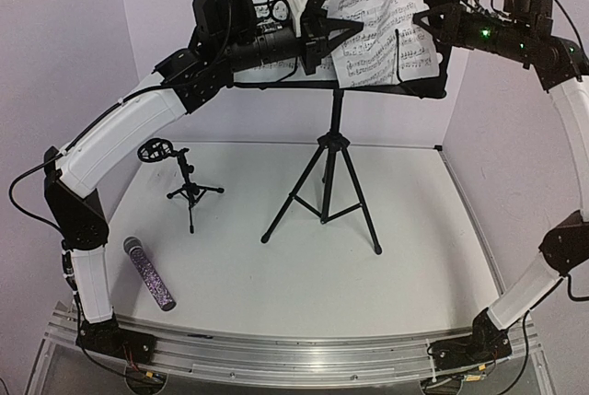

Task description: Set up the instrument practice props

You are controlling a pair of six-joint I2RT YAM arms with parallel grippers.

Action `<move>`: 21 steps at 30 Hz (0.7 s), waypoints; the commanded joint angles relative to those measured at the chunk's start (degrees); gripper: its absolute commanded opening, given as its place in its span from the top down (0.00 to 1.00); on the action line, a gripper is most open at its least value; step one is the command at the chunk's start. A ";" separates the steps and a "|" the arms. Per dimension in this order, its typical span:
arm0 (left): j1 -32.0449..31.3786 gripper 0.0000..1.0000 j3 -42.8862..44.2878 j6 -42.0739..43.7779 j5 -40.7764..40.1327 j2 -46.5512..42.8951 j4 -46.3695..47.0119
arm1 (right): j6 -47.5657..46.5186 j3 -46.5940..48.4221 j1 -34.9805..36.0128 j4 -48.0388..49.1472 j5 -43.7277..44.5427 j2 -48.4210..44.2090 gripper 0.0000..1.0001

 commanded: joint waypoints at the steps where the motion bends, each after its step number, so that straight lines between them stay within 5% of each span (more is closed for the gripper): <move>1: 0.37 0.78 -1.70 0.54 -1.95 -4.54 2.65 | 1.34 -3.81 -0.18 1.52 4.95 -3.99 1.00; 7: 0.35 0.56 -3.20 -0.30 -3.45 -7.34 2.65 | 3.40 -7.86 -0.19 3.99 5.67 -6.08 1.00; 21: 0.15 0.54 -6.14 -3.00 0.43 -13.10 1.48 | 4.23 -15.76 -0.16 6.97 10.90 -11.68 1.00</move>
